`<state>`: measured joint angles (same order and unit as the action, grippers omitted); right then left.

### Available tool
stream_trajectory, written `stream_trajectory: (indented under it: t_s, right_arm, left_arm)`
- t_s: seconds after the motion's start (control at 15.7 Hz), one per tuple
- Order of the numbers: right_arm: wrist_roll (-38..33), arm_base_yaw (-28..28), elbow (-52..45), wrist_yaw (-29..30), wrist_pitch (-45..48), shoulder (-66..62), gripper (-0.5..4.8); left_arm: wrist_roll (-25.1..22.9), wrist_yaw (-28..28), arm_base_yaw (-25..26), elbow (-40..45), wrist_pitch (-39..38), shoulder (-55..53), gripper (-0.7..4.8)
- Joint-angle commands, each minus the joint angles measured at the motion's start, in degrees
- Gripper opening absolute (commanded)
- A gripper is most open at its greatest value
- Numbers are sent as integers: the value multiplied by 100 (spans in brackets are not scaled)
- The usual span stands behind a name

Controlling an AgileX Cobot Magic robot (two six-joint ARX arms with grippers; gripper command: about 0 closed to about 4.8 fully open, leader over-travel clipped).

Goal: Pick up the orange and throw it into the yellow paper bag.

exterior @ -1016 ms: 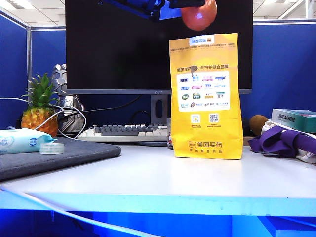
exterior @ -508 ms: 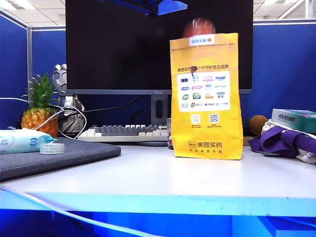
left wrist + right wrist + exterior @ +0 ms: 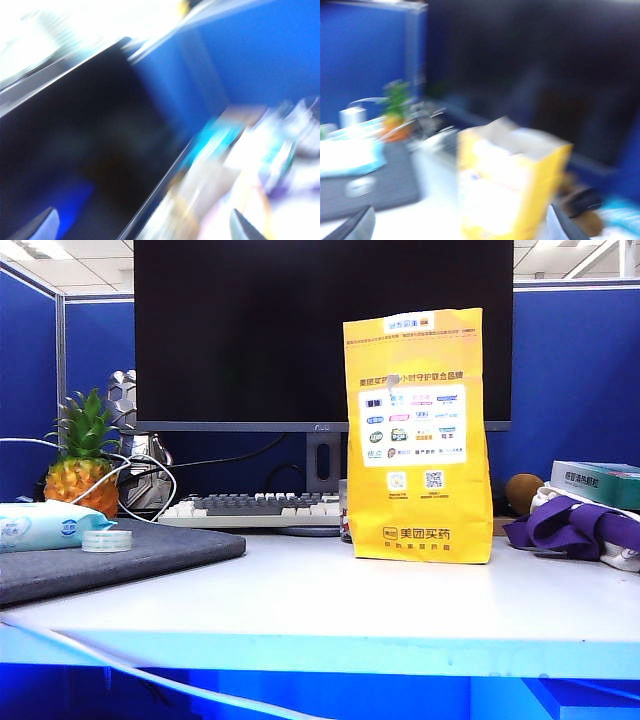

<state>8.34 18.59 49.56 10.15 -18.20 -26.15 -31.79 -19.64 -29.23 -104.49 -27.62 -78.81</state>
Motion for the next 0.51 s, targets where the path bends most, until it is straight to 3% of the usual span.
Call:
stream_trajectory:
  t_s: [0.06,0.13,0.25,0.38,0.51]
  right_arm:
    - [94,-2,28,-273,173,151,479]
    - [94,-2,24,-275,129,151,479]
    - [94,-2,-83,-273,214,151,479]
    - [94,-2,-227,-267,221,146,479]
    - [94,-2,-354,-258,221,146,479]
  left_arm:
    - [-452,802,-4,0,-1613,1154,479]
    - [-505,1104,-7,72,-2122,1888,479]
    - [-94,1331,-7,435,-2500,3150,479]
    - [116,2765,-2,1443,-2555,4690,479]
    - [872,3429,44,2780,-2540,6275,479]
